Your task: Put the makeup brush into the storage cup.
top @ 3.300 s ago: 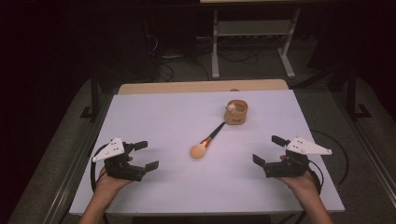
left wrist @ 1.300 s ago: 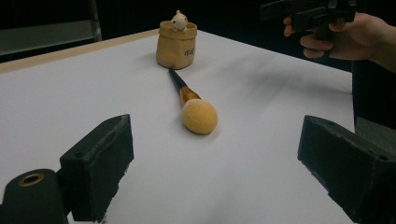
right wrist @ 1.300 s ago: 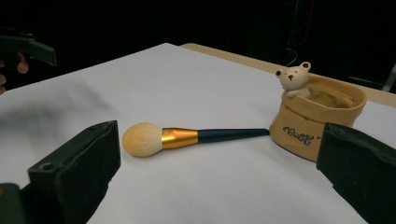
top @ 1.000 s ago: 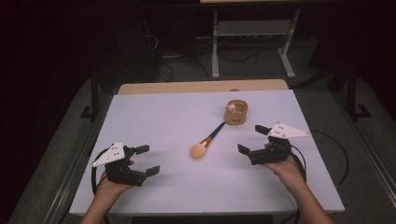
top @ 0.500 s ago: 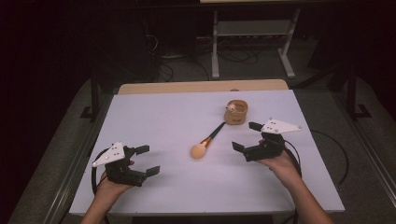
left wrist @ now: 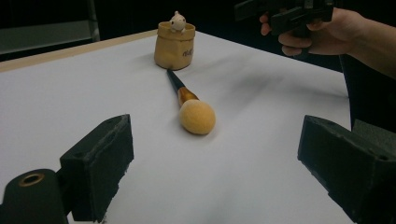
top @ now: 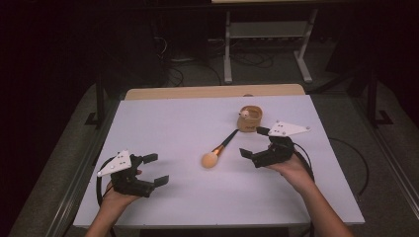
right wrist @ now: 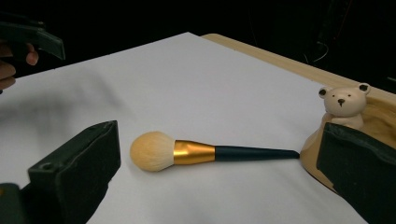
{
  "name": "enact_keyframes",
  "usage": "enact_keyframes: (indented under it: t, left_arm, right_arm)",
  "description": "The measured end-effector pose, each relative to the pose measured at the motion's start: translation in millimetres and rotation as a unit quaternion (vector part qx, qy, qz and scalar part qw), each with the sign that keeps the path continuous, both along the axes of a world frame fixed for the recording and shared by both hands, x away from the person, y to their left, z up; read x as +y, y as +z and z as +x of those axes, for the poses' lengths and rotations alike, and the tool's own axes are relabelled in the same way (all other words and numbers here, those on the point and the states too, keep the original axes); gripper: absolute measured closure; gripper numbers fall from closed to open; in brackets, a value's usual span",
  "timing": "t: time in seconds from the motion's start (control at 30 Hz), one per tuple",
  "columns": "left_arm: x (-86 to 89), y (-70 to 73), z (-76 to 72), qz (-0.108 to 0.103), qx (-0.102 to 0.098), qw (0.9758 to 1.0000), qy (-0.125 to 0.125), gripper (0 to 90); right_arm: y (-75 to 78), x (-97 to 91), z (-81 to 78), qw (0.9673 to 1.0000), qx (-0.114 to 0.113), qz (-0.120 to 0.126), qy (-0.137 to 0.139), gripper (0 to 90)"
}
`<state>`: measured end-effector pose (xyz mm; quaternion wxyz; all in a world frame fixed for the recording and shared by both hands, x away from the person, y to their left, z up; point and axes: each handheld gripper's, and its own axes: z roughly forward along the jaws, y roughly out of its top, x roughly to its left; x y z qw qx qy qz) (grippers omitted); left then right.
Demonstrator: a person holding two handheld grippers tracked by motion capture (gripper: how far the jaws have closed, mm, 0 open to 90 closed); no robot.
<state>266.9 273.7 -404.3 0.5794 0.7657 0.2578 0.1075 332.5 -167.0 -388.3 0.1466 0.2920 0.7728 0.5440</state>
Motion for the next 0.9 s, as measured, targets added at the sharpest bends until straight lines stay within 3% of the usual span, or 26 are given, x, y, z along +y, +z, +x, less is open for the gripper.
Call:
enact_keyframes:
  t: [0.9]
  left_arm:
    - [0.5, 0.2, -0.7, -0.004, 0.002, 1.0000, -0.001, 9.9]
  right_arm:
    - [10.4, 28.8, 22.3, 0.9996, -0.014, 0.020, 0.013, 0.0]
